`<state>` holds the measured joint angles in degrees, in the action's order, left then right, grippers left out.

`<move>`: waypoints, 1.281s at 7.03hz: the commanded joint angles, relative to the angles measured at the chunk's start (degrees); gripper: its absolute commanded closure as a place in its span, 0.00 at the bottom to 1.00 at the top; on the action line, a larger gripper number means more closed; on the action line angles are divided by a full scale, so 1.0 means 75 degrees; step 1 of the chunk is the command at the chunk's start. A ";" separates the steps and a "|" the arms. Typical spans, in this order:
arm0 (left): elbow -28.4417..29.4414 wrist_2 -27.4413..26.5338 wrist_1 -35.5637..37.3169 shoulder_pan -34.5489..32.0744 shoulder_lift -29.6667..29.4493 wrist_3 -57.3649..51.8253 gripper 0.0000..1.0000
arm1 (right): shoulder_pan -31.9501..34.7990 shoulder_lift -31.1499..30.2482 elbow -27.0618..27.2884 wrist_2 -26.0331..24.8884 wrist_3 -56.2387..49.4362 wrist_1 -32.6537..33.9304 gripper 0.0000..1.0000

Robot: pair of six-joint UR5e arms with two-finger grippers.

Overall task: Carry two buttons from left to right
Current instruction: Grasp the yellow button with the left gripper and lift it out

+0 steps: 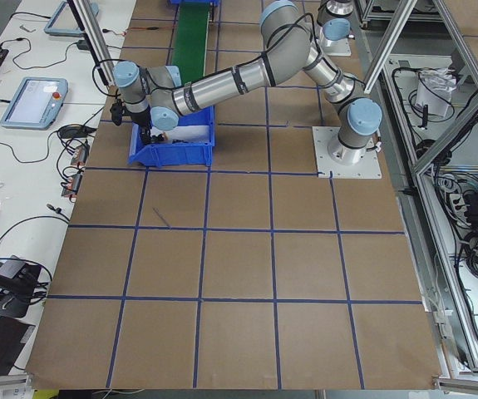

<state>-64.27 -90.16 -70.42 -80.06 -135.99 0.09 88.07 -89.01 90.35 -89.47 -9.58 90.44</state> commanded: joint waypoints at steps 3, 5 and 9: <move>-0.0149 -0.0060 -0.0044 -0.0048 0.0038 0.0012 0.52 | 0.0000 0.0008 0.0013 -0.0012 -0.0011 -0.0011 0.00; -0.0138 -0.0060 -0.0242 -0.0060 0.0213 0.0012 0.79 | 0.0000 0.0008 0.0013 0.0000 -0.0023 -0.0011 0.00; 0.0003 -0.0060 -0.1340 -0.0048 0.1171 0.0012 0.82 | 0.0000 0.0008 0.0013 -0.0012 -0.0035 0.0000 0.00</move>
<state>-64.61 -90.61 -76.86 -80.43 -130.38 0.18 88.07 -88.95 90.44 -89.56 -9.82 90.44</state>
